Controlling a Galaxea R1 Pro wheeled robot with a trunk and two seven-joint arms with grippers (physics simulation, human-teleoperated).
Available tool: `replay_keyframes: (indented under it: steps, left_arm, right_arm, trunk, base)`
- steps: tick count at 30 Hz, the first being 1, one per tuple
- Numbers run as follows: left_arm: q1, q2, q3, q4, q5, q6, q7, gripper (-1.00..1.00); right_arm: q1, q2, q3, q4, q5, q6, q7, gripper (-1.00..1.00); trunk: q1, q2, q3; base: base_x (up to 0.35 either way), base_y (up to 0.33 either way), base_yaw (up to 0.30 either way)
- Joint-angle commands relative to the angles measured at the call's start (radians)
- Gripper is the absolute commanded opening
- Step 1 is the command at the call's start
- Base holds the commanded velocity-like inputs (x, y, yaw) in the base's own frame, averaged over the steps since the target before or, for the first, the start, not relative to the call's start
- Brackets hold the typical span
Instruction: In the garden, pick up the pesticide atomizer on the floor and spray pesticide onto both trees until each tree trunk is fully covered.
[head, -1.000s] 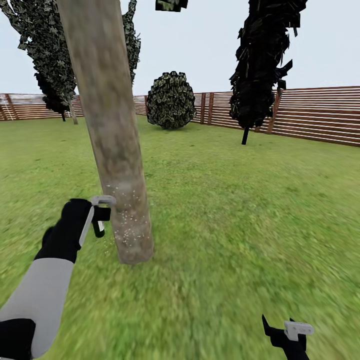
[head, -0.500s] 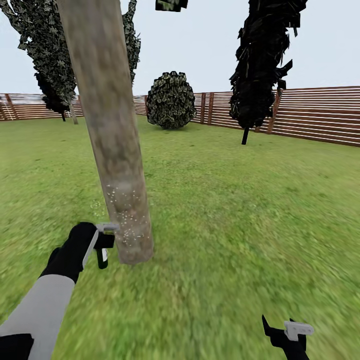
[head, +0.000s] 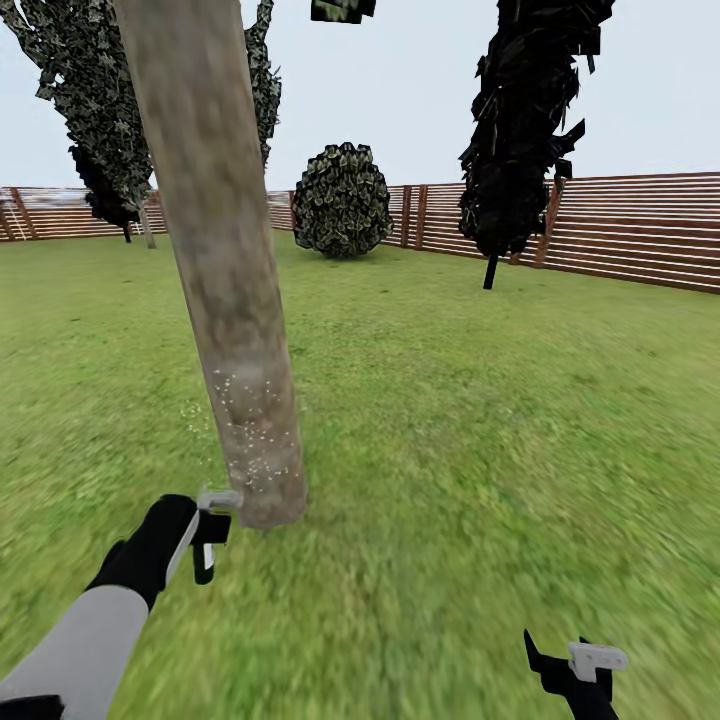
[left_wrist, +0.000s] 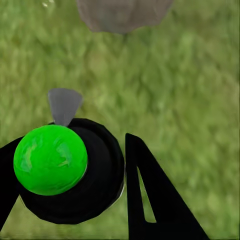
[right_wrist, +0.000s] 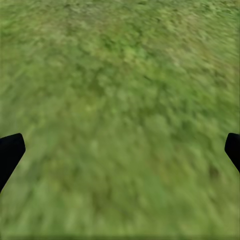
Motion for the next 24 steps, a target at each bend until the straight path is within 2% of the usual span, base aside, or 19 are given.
replay_keyframes:
  steps: [1, 3, 6, 11, 12, 19, 24]
  left_arm:
    - [0.0, -0.001, 0.001, 0.033, 0.001, -0.037, 0.007, -1.0]
    - [0.0, -0.005, 0.001, 0.068, 0.001, -0.09, 0.01, -1.0]
    - [0.0, -0.007, 0.008, 0.095, 0.0, -0.12, 0.026, -1.0]
    - [0.0, -0.008, 0.086, 0.095, -0.002, -0.13, 0.033, -1.0]
    - [0.0, -0.007, 0.09, 0.088, -0.003, -0.131, 0.034, -1.0]
    - [0.0, -0.008, 0.09, 0.094, -0.004, -0.135, 0.032, -1.0]
    - [0.0, -0.007, 0.091, 0.095, -0.002, -0.135, 0.032, -1.0]
  right_arm:
    - [0.0, 0.0, 0.0, -0.001, 0.0, 0.0, 0.0, 1.0]
    - [0.0, 0.0, 0.0, 0.0, 0.0, 0.0, 0.001, 1.0]
    - [0.0, 0.0, 0.0, -0.001, -0.001, 0.0, 0.001, 1.0]
    - [0.0, 0.0, 0.0, -0.001, -0.002, -0.001, 0.002, 1.0]
    - [0.0, 0.0, 0.0, -0.001, -0.002, -0.001, 0.002, 1.0]
    - [0.0, 0.0, 0.0, 0.0, -0.001, 0.0, 0.002, 1.0]
    - [0.0, 0.0, 0.0, 0.0, 0.0, -0.001, 0.002, 1.0]
  trunk:
    - [0.0, 0.0, 0.0]
    - [0.0, 0.0, 0.0]
    - [0.0, 0.0, 0.0]
    - [0.0, 0.0, 0.0]
    - [0.0, 0.0, 0.0]
    - [0.0, 0.0, 0.0]
    - [0.0, 0.0, 0.0]
  base:
    - [0.0, 0.0, 0.0]
    - [0.0, -0.04, 0.0]
    - [0.0, -0.188, 0.0]
    - [0.0, -0.263, 0.0]
    - [0.0, -0.269, 0.0]
    - [0.0, -0.272, 0.005]
    - [0.0, -0.275, 0.202]
